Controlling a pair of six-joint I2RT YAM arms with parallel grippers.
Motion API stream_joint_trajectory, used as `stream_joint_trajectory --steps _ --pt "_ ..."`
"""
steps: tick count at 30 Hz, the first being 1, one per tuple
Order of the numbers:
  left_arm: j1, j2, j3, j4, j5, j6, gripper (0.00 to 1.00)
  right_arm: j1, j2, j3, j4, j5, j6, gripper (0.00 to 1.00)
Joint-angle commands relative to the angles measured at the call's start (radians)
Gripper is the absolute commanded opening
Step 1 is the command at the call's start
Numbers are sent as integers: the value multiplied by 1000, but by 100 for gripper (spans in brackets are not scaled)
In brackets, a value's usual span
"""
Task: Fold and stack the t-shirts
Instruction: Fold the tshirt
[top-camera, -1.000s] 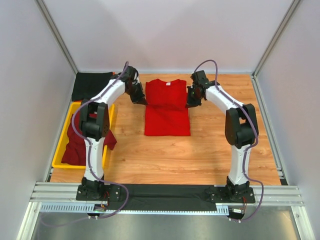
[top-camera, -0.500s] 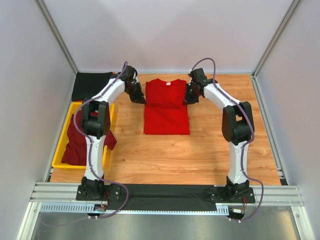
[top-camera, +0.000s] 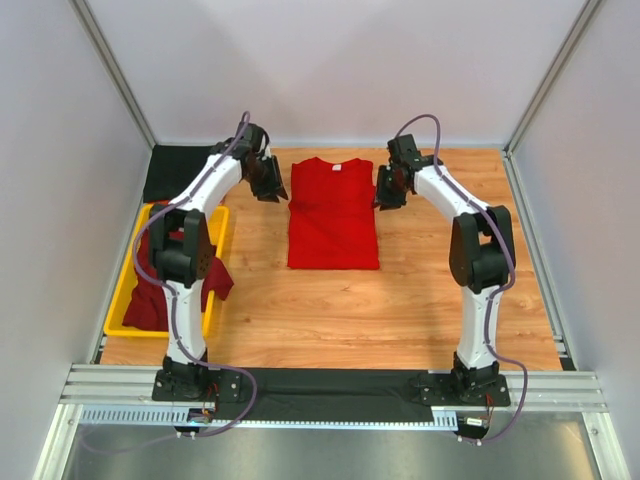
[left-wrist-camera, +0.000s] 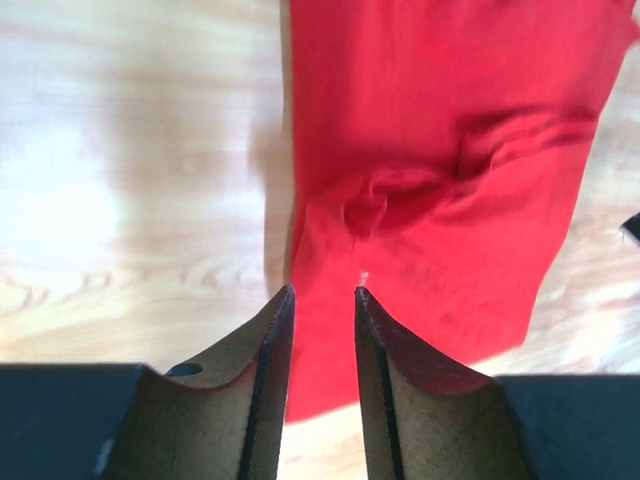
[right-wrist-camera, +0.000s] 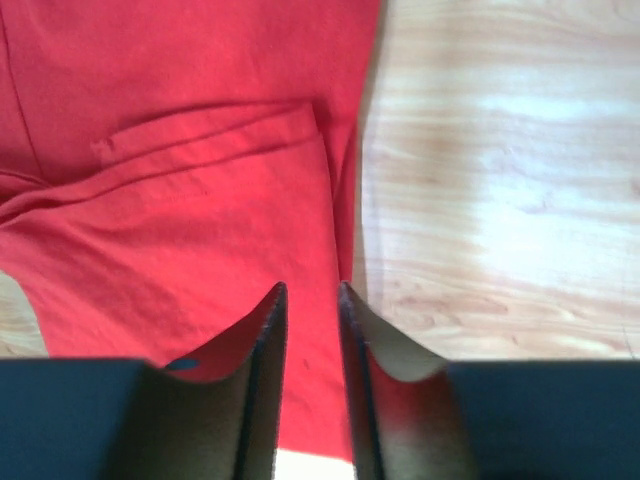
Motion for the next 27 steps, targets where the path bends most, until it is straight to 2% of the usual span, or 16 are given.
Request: stream_joint_trajectory --steps 1,4,8,18,21,24,27 --pt "-21 -124 -93 59 4 52 37 1 -101 -41 10 20 20 27" --pt "-33 -106 -113 82 61 57 34 10 -110 -66 55 -21 1 22" --pt "-39 -33 -84 88 90 64 29 18 -80 -64 67 -43 -13 22" --pt "-33 179 186 45 49 94 28 14 -21 -90 99 -33 -37 21" --pt "-10 228 267 46 46 69 29 12 -14 -90 115 -36 -63 23" --pt "19 237 277 79 96 46 33 6 -12 -87 129 -64 -100 30" --pt "23 216 260 41 103 67 35 -3 -23 -95 106 -101 -131 34"
